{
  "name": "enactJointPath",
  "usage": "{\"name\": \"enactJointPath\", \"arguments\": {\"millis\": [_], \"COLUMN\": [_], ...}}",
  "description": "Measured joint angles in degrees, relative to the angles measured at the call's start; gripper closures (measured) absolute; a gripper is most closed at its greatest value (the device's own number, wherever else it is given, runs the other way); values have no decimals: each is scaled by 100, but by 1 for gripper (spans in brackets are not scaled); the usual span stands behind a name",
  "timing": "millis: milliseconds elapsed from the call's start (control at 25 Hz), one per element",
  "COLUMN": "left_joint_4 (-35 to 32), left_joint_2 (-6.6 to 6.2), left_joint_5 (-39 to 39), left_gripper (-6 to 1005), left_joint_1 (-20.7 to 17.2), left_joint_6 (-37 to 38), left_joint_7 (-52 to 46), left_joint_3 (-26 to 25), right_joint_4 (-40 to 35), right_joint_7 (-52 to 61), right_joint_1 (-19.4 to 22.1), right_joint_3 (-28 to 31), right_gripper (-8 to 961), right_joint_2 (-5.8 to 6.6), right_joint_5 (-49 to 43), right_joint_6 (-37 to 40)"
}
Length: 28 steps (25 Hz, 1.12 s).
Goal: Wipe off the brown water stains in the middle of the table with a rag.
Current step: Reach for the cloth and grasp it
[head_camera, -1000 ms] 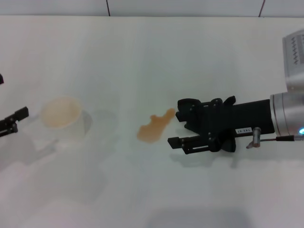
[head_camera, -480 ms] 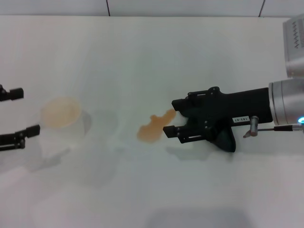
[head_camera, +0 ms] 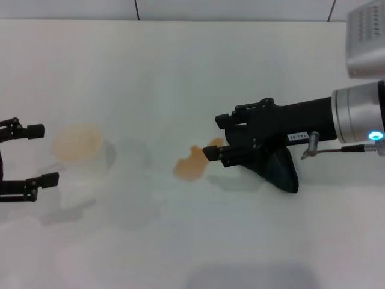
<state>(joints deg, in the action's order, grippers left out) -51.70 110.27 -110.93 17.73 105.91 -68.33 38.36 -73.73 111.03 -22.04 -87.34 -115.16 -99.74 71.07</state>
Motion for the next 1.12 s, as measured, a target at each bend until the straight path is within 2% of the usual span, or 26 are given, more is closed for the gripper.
{"name": "enactJointPath", "arguments": {"millis": [360,520,760,800,1120], "left_joint_4": [-313,-430,-428,-428,-396], "left_joint_2": [90,181,238,249,325], "left_joint_5": [-181,-183,-223,-237,-329], "left_gripper": [125,125,125,125,125], "left_joint_1": [4,-24,1,13,177], "left_joint_6": [200,207,167,160,77], "left_joint_7": [-410,-481,-493,-493,-467], "left_joint_3": [5,5,5,5,5], "right_joint_4": [-152,-156,-151,-145,72], "right_joint_7": [927,1515,2194,2460,2576], "right_joint_1": [-362,-684,-1131,-1362,-1574], "right_joint_3": [321,522,539,503,398], "right_gripper": [276,276,278,278,279], "right_joint_2": [26,29,10,-4,-20], "right_joint_5": [-1016,-1767,-2666,-3084,-3414], "right_joint_6": [114,446,865,1043,1031]}}
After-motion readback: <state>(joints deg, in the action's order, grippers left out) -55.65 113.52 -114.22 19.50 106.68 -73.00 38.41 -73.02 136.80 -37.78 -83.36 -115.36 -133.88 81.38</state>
